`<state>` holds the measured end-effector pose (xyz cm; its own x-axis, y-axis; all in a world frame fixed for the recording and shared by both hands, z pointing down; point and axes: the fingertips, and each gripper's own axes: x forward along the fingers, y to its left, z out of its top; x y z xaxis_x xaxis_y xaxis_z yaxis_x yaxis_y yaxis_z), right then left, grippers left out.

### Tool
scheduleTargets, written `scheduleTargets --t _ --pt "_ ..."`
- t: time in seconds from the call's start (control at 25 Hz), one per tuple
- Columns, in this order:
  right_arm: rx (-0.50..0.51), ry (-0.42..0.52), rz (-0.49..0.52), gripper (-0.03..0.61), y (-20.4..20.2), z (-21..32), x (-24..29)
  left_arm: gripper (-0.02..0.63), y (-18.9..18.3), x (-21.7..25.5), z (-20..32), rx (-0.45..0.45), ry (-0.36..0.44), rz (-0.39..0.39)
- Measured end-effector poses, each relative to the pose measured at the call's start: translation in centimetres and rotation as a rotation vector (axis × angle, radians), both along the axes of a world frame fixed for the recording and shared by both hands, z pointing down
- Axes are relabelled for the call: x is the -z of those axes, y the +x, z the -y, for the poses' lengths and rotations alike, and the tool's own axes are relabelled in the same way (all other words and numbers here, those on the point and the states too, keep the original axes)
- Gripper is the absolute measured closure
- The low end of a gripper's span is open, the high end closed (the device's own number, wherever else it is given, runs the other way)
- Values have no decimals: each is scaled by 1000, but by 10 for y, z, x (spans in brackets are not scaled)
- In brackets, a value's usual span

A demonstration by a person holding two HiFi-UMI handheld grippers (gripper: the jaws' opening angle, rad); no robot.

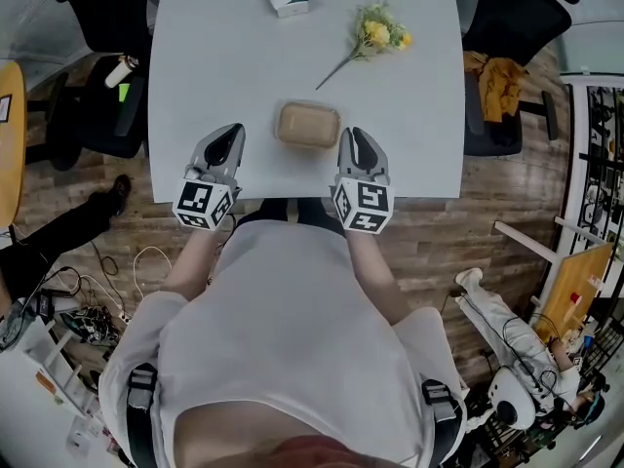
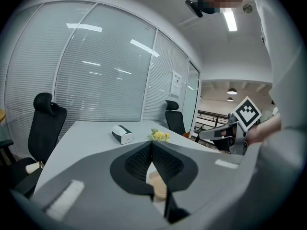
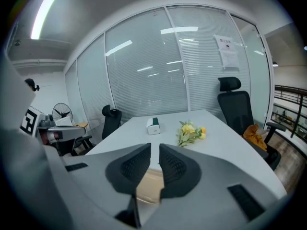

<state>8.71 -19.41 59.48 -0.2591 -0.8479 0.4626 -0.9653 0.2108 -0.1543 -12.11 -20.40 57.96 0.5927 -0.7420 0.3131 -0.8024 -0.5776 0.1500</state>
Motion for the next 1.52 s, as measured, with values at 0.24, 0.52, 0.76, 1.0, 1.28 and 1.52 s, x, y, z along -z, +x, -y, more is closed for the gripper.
scheduleTargets --t 0.24,0.52,0.76,1.0,1.28,1.52 --pt "-13 -88 -8 492 10 5 -32 603 2 -6 3 5 -16 9" --pt "-22 -184 -30 492 12 11 -72 603 -1 -9 10 6 -28 19" --pt "-10 -272 -50 492 13 18 -103 603 -1 -13 17 1 -38 34" --pt "9 -347 -66 492 17 23 -131 603 -1 -15 25 -1 -39 25" --pt "17 -409 -69 492 16 26 -152 603 -4 -19 29 3 -44 33" --pt "-13 -449 -41 492 20 30 -165 603 -5 -14 32 6 -31 25"
